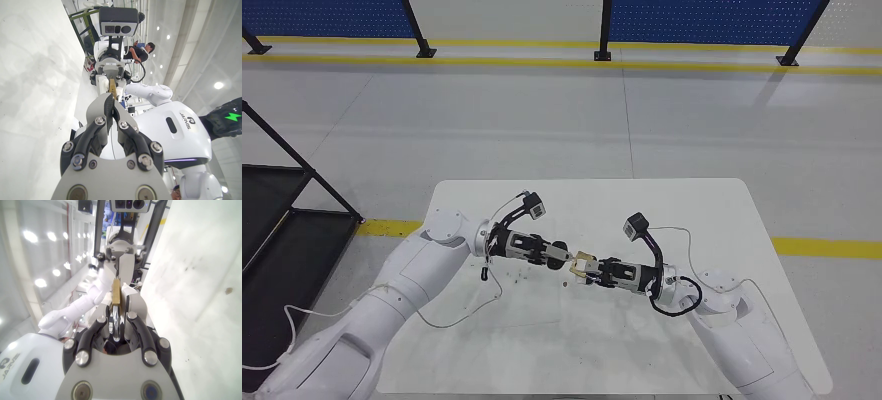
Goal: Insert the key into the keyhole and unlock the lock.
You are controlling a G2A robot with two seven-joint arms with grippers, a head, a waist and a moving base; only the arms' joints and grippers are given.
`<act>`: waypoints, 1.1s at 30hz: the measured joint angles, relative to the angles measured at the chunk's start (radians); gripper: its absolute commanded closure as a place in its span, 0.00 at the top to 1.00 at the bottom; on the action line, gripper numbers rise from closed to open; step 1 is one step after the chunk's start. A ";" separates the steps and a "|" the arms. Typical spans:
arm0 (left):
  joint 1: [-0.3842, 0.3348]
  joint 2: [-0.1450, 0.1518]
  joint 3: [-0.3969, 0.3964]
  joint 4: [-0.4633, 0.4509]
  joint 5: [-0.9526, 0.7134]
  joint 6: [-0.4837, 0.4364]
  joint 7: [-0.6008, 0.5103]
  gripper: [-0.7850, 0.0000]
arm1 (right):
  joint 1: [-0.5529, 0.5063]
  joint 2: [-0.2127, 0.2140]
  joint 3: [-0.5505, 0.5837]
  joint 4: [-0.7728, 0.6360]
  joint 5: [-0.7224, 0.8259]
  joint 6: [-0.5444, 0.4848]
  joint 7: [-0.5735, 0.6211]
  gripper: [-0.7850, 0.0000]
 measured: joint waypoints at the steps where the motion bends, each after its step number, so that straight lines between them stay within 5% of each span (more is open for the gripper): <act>1: 0.000 -0.001 -0.001 0.000 0.002 0.001 -0.001 0.00 | 0.000 0.000 0.000 0.000 0.000 0.000 0.000 0.00; 15: 0.008 0.007 0.007 -0.043 0.074 -0.052 0.052 0.00 | 0.000 0.000 0.000 0.000 0.000 0.000 0.000 0.00; 33: 0.013 0.065 0.067 -0.131 0.159 -0.196 0.196 0.00 | 0.000 0.000 0.000 0.000 0.000 0.000 0.000 0.00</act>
